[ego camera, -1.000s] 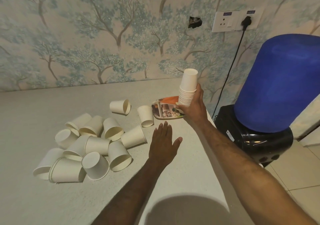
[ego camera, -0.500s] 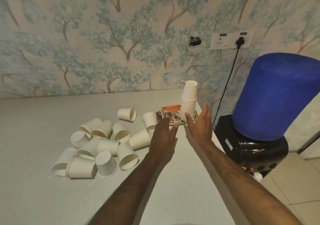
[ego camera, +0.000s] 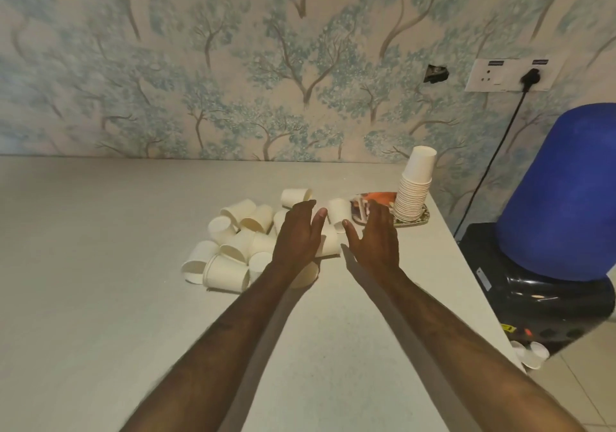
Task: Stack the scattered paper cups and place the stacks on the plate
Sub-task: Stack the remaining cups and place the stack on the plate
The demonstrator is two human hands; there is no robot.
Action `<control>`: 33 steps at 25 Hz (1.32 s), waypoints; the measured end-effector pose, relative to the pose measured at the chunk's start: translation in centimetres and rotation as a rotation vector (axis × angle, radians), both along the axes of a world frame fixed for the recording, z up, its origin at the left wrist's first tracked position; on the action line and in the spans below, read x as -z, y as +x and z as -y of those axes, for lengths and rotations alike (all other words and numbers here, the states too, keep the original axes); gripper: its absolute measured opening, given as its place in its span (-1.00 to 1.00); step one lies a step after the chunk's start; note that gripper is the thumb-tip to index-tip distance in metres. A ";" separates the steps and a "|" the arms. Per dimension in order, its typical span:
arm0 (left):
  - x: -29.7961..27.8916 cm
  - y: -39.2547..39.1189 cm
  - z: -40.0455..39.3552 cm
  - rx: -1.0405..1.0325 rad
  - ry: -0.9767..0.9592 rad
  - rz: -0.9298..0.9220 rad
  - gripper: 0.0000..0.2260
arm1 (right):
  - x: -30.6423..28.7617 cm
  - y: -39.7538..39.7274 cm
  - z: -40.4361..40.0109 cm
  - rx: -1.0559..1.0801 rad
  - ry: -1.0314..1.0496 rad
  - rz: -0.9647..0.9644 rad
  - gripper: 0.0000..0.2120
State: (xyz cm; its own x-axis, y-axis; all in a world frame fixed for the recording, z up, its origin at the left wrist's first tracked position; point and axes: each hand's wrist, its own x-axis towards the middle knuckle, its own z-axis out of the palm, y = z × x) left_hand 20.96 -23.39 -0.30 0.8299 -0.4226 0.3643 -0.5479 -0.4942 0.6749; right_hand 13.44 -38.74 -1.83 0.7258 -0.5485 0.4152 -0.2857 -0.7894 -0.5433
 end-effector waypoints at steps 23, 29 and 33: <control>-1.0 4.9 -10.7 -0.021 0.095 -0.009 -0.53 | -1.8 1.0 -12.6 -0.092 0.023 -0.568 -0.62; -1.5 4.4 -11.1 -0.018 0.006 -0.006 -0.54 | -2.9 -0.3 -11.0 -0.057 0.120 -0.479 -0.57; -2.8 3.4 -10.7 0.017 -0.138 -0.111 -0.57 | -6.7 -0.4 -11.0 -0.062 0.396 -0.246 -0.43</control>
